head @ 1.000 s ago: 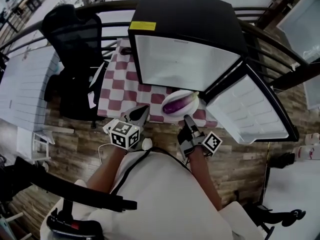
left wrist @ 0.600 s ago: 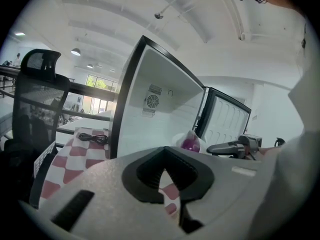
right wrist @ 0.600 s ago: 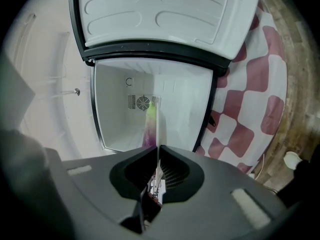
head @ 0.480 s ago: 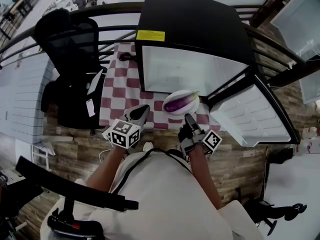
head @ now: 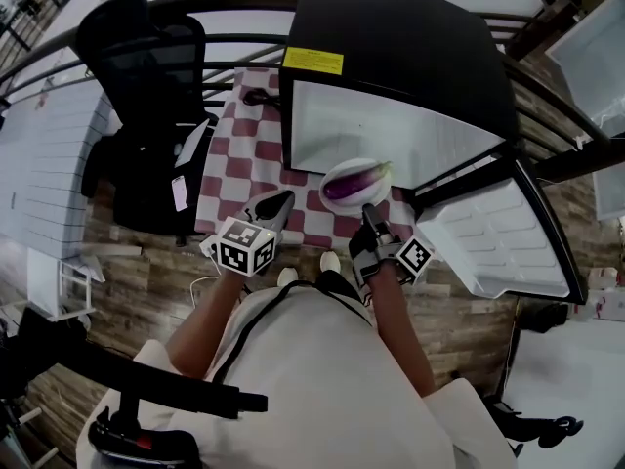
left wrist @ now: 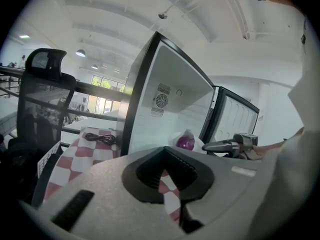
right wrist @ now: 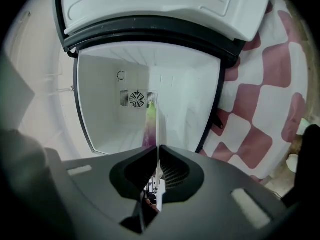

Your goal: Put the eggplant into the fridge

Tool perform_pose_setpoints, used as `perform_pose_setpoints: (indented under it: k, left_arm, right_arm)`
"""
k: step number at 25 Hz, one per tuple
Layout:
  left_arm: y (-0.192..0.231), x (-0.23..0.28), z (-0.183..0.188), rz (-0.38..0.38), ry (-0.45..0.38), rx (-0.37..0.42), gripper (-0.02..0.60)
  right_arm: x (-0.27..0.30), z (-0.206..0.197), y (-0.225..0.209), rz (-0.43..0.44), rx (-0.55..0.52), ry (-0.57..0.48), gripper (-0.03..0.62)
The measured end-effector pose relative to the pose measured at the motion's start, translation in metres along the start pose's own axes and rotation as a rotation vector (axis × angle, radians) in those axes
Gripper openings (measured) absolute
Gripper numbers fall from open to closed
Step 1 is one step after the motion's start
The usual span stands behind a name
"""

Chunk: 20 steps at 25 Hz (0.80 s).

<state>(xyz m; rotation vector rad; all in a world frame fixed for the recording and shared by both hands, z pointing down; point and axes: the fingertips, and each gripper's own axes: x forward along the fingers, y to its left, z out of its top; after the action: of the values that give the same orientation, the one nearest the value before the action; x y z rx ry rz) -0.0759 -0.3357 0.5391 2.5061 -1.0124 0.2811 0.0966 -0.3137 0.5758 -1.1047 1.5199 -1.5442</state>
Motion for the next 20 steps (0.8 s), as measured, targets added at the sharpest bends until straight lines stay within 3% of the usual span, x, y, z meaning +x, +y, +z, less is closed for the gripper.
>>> perform_pose_setpoints:
  k: [14,20]
  left_arm:
    - [0.021,0.018,-0.004,0.125,-0.001,-0.062,0.003]
    - [0.029,0.028,-0.003,0.157,-0.009,-0.069,0.003]
  right_arm:
    - [0.081,0.045,-0.031,-0.004,-0.044,0.061,0.028]
    - [0.107,0.051,-0.049,-0.044,-0.063,0.079,0.028]
